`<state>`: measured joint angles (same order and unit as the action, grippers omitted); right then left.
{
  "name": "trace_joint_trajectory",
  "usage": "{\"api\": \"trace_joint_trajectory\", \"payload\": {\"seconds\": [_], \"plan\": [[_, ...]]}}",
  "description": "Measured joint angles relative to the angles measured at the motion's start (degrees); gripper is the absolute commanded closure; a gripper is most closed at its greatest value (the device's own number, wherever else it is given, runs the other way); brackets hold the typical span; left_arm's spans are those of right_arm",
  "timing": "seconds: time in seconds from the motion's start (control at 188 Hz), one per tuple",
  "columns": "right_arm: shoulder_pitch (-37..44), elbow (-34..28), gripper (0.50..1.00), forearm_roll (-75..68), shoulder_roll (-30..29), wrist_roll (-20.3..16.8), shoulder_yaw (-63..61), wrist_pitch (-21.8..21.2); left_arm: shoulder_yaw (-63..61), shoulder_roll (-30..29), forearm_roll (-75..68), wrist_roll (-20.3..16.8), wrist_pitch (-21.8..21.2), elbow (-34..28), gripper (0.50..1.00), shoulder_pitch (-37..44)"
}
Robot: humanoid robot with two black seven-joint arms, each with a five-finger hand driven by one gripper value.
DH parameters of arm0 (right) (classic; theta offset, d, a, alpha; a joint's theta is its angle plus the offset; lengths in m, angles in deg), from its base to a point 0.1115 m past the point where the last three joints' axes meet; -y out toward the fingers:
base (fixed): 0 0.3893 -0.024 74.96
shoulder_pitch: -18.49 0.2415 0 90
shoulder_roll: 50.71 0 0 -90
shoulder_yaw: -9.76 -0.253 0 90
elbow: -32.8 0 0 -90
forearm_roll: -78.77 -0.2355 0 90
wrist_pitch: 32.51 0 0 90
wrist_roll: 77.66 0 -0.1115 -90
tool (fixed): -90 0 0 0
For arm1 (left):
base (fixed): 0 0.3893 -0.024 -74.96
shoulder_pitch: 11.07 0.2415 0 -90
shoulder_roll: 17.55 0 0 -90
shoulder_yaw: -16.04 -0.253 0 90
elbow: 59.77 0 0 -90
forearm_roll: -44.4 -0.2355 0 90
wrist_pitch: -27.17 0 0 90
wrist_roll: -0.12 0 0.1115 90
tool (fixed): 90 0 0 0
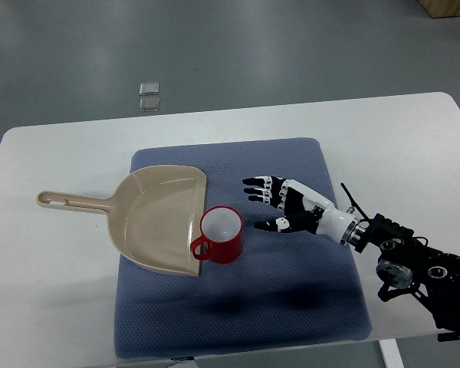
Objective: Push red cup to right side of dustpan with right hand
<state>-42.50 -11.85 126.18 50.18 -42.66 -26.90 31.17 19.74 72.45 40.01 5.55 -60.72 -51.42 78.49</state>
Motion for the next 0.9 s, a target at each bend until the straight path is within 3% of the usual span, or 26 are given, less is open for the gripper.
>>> {"api": "trace_joint_trajectory", "payload": {"seconds": [0.261, 0.74, 0.899], "plan": [[3.3, 1.4, 0.574, -6.8, 2.3, 0.0, 0.0, 2.0, 0.0, 0.0, 0.0, 0.0, 0.0, 0.0, 0.500, 0.0], [5.6, 3.5, 0.572, -17.0, 2.6, 0.0, -0.6, 21.0, 0.0, 0.0, 0.0, 0.0, 0.0, 0.0, 0.500, 0.0], [4.8, 3.2, 0.570, -17.4, 1.9, -1.9, -5.0, 23.5, 0.0, 0.0, 0.0, 0.0, 0.0, 0.0, 0.500, 0.0]]}}
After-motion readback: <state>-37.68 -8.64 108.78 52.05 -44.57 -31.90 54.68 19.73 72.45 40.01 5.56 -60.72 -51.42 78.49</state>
